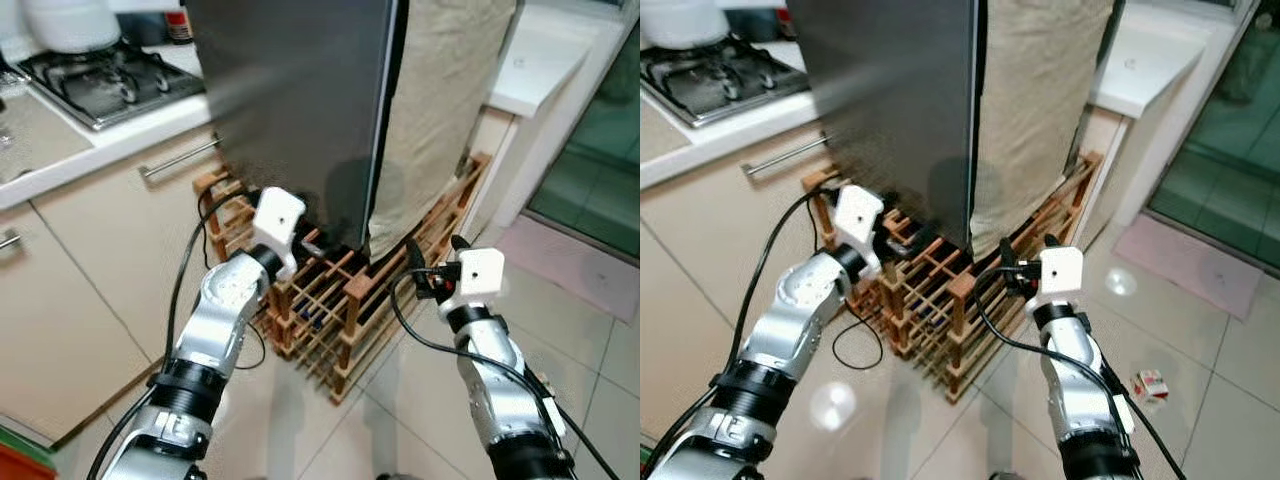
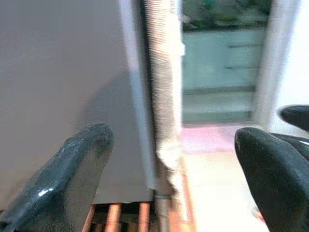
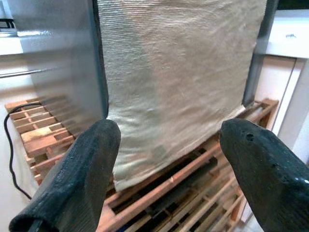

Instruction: Restocking fridge

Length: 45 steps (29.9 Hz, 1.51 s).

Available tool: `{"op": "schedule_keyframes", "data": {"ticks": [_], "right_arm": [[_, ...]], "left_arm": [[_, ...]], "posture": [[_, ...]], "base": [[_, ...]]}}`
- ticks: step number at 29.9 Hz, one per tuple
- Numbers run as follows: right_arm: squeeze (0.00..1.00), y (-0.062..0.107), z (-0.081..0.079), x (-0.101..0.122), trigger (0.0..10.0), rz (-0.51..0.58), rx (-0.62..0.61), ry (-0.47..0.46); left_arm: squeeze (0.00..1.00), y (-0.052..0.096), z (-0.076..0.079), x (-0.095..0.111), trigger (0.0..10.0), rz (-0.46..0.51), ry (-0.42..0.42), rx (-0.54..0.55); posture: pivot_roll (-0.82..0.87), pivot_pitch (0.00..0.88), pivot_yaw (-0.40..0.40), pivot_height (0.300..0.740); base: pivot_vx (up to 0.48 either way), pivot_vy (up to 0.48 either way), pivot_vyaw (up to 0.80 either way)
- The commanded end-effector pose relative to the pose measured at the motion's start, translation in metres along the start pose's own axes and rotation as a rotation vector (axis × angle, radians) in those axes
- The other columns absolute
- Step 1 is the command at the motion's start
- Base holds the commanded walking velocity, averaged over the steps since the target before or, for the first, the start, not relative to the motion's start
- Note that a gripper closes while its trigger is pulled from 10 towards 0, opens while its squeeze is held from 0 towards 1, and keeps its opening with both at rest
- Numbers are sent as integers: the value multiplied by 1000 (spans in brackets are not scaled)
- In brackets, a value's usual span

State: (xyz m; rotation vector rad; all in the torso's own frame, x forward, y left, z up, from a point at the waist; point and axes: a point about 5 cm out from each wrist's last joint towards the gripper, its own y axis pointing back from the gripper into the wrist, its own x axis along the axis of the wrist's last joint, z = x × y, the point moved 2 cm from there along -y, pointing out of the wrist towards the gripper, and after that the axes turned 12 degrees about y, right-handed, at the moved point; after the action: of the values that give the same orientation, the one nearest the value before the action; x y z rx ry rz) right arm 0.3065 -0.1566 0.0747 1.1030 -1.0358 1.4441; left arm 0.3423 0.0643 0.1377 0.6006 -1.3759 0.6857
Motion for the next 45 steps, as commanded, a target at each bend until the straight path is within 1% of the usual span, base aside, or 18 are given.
{"op": "schedule_keyframes", "data": {"ticks": [1, 3, 4, 6, 7, 10, 13, 16, 21, 23, 25, 31, 32, 35, 39, 40, 44, 45], "right_arm": [[0, -2, 3, 6, 10000, 16, -9, 5], [0, -2, 5, 6, 10000, 11, -32, -20], [0, 0, 11, 4, 10000, -9, -68, -51], [0, 1, 13, 3, 10000, -16, -79, -60], [0, 3, 17, 1, 10000, -26, -103, -64], [0, 13, 25, -11, 10000, -94, -140, -22], [0, 22, 29, -16, 10000, -118, -175, -28], [0, 26, 29, -18, 10000, -130, -185, -29], [0, 28, 28, -16, 10000, -118, -180, -6], [0, 28, 28, -16, 10000, -118, -179, -10], [0, 27, 25, -16, 10000, -119, -164, -9], [0, 27, 20, -15, 10000, -116, -153, -17], [0, 29, 18, -15, 10000, -115, -153, -20], [0, 32, 16, -14, 10000, -112, -155, -25], [0, 37, 14, -14, 10000, -113, -157, -26], [0, 41, 15, -15, 10000, -120, -161, -25], [0, 46, 16, -18, 10000, -132, -168, -22], [0, 51, 17, -19, 10000, -141, -173, -17]], "left_arm": [[0, -11, 7, 5, 10000, -14, -11, -47], [0, -19, 10, 5, 10000, -17, -2, -56], [0, -26, 14, 8, 10000, -16, -8, -69], [0, -28, 15, 9, 10000, -17, -13, -73], [0, -32, 17, 12, 10000, -13, -12, -71], [0, -42, 18, 21, 10000, 8, -9, -66], [0, -47, 17, 27, 10000, 24, -15, -60], [0, -48, 18, 30, 10000, 37, -18, -55], [0, -49, 14, 31, 10000, 49, -38, -5], [0, -49, 12, 32, 10000, 57, -52, 26], [0, -50, 7, 32, 10000, 49, -36, 61], [0, -53, -1, 33, 10000, 38, -46, 120], [0, -56, 3, 33, 10000, 32, -39, 106], [0, -61, 8, 34, 10000, 31, -42, 94], [0, -65, 7, 37, 10000, 35, -61, 106], [0, -67, 8, 38, 10000, 34, -52, 103], [0, -70, 10, 40, 10000, 34, -28, 91], [0, -71, 12, 38, 10000, 25, -16, 92]], "posture": [[-22, 0, 23, 740], [-29, 0, 29, 740], [-37, 0, 35, 740], [-37, 0, 35, 740], [-48, 0, 44, 740], [-70, 0, 62, 740], [-88, 0, 78, 740], [-91, 0, 79, 740], [-89, 0, 79, 740], [-84, 0, 76, 740], [-77, 0, 75, 740], [-75, 0, 84, 740], [-79, 0, 93, 740], [-88, 0, 102, 740], [-98, 12, 110, 740], [-106, 18, 114, 740], [-113, 26, 116, 740], [-126, 33, 118, 740]], "base": [[0, 0, 0], [0, 0, 0], [0, 0, 0], [0, 0, 0], [0, 0, 0], [0, 0, 0], [0, 0, -350], [0, 0, -515], [0, 0, -311], [0, 0, 0], [0, 0, 0], [0, 0, 0], [0, 0, 0], [0, 0, 0], [0, 0, 0], [0, 0, 0], [0, 0, 0], [0, 0, 0]]}}
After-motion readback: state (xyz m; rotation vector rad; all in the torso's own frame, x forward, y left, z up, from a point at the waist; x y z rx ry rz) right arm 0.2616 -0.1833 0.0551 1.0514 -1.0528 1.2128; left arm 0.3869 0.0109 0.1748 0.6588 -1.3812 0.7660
